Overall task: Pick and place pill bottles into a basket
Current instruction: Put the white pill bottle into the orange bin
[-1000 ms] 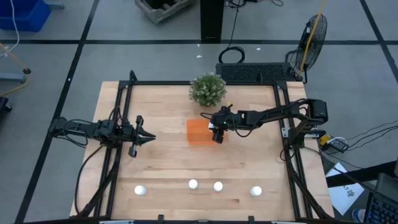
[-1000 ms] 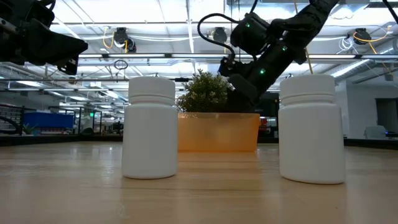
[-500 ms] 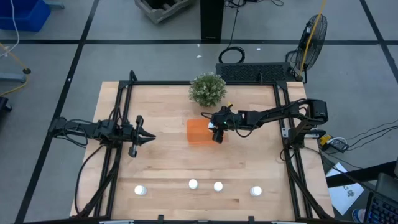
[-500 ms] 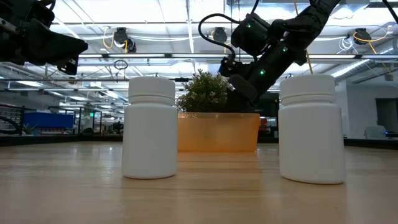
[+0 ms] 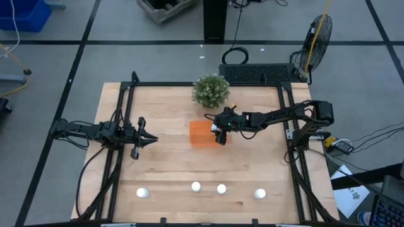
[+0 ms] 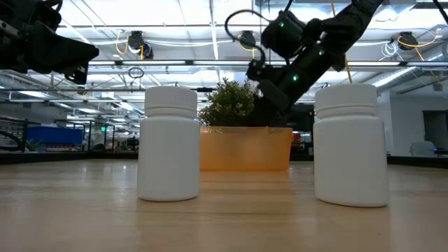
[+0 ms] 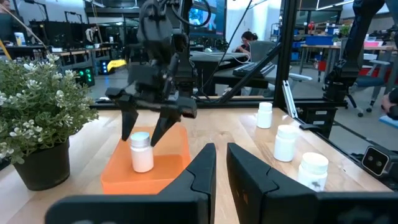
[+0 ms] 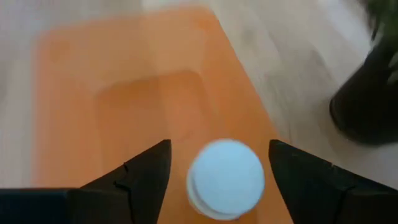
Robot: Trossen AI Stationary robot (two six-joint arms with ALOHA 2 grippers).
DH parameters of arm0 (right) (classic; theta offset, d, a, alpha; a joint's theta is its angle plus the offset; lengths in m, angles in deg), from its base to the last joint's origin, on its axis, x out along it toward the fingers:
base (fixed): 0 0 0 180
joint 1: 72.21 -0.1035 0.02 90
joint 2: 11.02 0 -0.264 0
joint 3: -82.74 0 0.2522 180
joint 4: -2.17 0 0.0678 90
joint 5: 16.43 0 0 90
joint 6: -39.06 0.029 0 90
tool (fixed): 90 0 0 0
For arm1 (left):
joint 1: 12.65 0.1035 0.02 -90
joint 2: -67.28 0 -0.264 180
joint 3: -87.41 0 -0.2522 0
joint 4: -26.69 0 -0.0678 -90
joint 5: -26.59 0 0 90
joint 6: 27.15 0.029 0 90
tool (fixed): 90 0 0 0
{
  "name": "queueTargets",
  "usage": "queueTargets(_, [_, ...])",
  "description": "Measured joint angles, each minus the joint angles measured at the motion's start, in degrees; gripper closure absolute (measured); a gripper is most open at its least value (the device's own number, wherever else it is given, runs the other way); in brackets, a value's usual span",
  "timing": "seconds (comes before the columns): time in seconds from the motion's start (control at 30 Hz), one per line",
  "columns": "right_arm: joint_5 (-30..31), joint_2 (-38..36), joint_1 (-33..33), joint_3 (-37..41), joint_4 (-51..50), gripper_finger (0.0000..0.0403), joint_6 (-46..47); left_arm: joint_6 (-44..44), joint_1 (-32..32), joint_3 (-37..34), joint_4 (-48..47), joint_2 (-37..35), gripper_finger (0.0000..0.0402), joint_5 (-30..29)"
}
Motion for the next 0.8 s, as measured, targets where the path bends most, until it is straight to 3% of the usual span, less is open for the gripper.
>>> queueTargets(0.33, [2.58,-10.82,-7.02,-0.02,-3.21,0.0136,-2.57,0.01,-0.01,0.01,-0.02,0.0,0.0355,0.0])
queueTargets(0.53, [2.45,-19.36,-15.74,-0.02,-13.04,0.0145,-0.1,-0.01,-0.02,0.0,-0.02,-0.01,0.0355,0.0])
queueTargets(0.8, [2.54,-27.41,-29.21,2.59,-14.32,0.0147,3.84,0.0,-0.01,0.01,-0.01,-0.01,0.0355,0.0])
